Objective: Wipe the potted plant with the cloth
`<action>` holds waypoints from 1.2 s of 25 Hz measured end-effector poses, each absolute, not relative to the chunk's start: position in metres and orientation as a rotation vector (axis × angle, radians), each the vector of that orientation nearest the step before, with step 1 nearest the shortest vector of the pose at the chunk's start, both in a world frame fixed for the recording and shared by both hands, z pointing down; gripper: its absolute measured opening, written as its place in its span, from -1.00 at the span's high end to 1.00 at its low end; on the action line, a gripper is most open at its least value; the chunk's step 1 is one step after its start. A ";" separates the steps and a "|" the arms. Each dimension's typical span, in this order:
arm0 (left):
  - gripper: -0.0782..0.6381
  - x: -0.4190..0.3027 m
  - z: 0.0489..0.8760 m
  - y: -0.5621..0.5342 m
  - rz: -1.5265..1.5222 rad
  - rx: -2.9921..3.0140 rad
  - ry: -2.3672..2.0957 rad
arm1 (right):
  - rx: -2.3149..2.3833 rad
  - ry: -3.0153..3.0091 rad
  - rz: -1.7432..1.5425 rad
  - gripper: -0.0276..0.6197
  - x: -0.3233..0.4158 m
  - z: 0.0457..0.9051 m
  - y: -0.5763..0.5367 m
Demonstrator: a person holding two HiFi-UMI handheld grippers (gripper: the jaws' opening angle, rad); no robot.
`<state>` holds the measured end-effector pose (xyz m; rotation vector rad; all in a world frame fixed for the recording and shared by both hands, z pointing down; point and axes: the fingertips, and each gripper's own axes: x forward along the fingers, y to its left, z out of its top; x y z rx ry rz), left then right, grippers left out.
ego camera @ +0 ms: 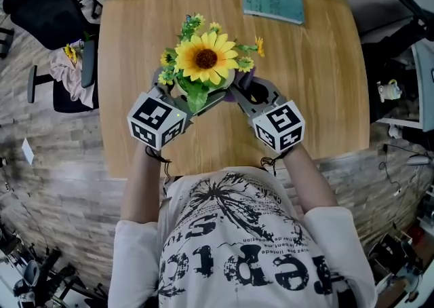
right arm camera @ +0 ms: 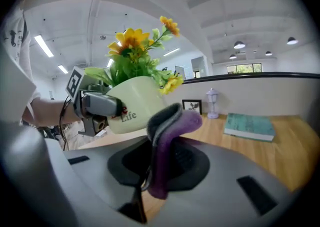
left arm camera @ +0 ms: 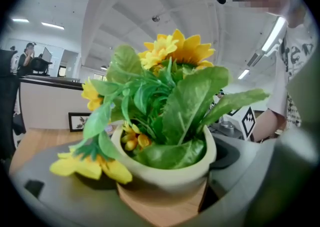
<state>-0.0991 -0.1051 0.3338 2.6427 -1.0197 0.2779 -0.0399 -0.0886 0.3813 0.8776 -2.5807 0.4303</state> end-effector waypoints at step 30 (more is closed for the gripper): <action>-0.70 -0.026 0.509 -0.065 0.598 2.679 -0.747 | 1.182 -2.567 0.041 0.69 0.043 0.361 -0.148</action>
